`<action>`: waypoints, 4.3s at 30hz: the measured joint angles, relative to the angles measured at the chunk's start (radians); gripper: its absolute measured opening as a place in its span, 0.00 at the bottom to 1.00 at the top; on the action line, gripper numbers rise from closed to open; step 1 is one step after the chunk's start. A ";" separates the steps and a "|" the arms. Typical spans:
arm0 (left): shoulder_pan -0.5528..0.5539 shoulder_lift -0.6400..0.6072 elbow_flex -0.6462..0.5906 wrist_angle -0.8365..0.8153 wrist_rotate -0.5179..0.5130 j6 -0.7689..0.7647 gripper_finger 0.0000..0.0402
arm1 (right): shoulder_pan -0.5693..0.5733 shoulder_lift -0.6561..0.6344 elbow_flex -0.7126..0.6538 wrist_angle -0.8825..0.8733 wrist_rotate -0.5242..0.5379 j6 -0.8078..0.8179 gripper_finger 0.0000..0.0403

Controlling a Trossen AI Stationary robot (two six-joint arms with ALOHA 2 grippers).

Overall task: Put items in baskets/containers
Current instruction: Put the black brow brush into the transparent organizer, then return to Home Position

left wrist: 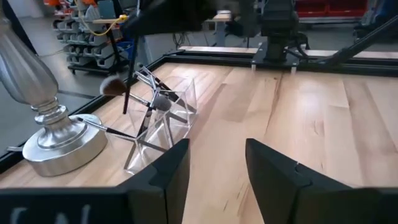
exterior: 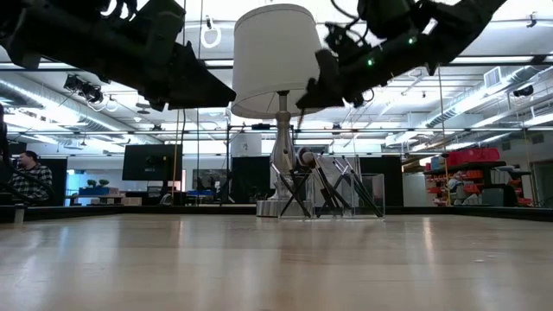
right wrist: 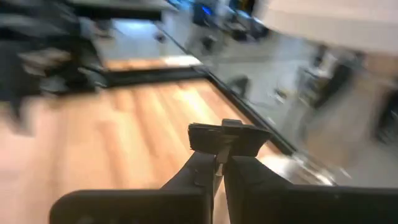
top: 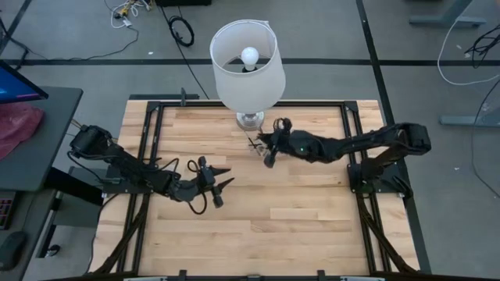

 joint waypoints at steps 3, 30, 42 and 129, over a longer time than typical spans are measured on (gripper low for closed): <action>0.009 0.000 0.000 0.009 0.003 -0.001 0.39 | -0.049 0.000 0.000 -0.078 -0.018 0.035 0.03; 0.077 0.000 0.000 0.002 0.068 0.000 0.39 | -0.095 0.027 -0.002 -0.125 -0.114 0.014 0.36; -0.016 -0.275 0.001 -0.061 -0.174 0.201 0.37 | 0.053 -0.287 0.000 -0.343 -0.113 0.016 0.37; 0.353 -1.212 -0.439 -0.509 0.457 0.078 0.34 | 0.221 -1.478 -0.756 -0.395 -0.139 0.015 0.22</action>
